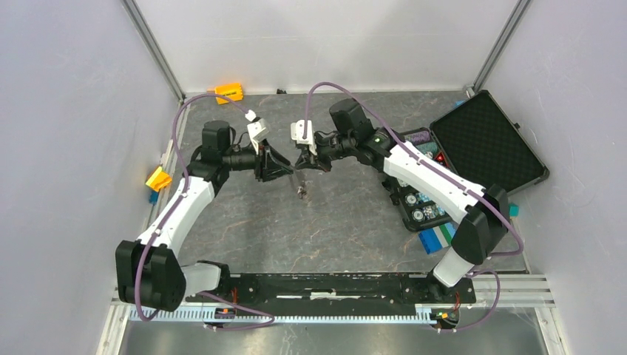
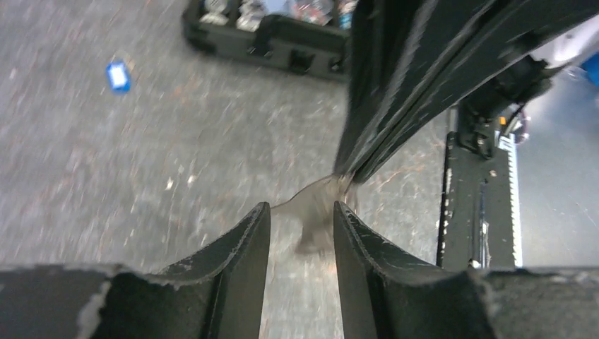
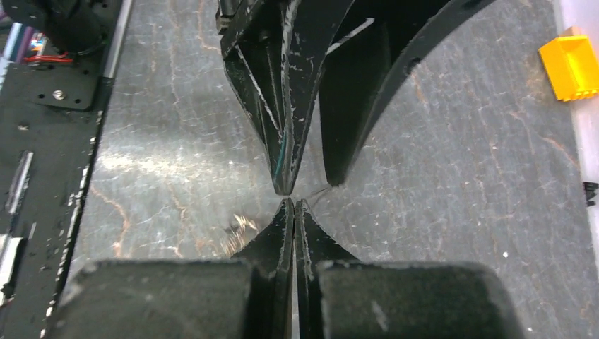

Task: Put the keys on the keyring

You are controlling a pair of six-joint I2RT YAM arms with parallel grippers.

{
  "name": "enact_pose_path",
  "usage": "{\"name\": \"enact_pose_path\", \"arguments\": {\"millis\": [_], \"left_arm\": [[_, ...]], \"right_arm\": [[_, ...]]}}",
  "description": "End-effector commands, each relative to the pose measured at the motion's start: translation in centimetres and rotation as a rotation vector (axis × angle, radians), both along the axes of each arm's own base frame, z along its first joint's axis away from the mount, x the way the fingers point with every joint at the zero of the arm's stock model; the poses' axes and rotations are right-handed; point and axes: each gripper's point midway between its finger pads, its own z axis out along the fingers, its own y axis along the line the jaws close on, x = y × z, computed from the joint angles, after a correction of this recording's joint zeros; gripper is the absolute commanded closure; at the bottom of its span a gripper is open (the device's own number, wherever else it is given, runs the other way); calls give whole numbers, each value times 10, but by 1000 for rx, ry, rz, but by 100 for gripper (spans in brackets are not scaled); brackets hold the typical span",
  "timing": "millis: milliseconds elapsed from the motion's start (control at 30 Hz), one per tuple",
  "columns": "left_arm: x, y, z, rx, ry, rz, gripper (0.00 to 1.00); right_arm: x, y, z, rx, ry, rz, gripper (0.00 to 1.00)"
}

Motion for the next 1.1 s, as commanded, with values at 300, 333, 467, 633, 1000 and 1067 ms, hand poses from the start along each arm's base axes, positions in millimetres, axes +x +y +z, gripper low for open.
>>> {"name": "enact_pose_path", "arguments": {"millis": [300, 333, 467, 633, 1000, 1067], "left_arm": [[-33, -42, 38, -70, -155, -227, 61], [-34, -44, 37, -69, -169, -239, 61], [-36, -47, 31, -61, -236, -289, 61], [-34, -48, 24, -41, -327, -321, 64], [-33, -51, 27, -52, -413, -322, 79], [-31, -53, 31, -67, -429, -311, 82]], "right_arm": [[-20, -17, 22, 145, 141, 60, 100], [-20, -17, 21, 147, 145, 60, 100], [-18, -17, 22, 157, 158, 55, 100], [-15, -19, 26, 180, 181, 51, 100], [-18, -22, 24, 211, 224, 58, 100], [-19, -22, 24, 213, 226, 59, 100]]}}
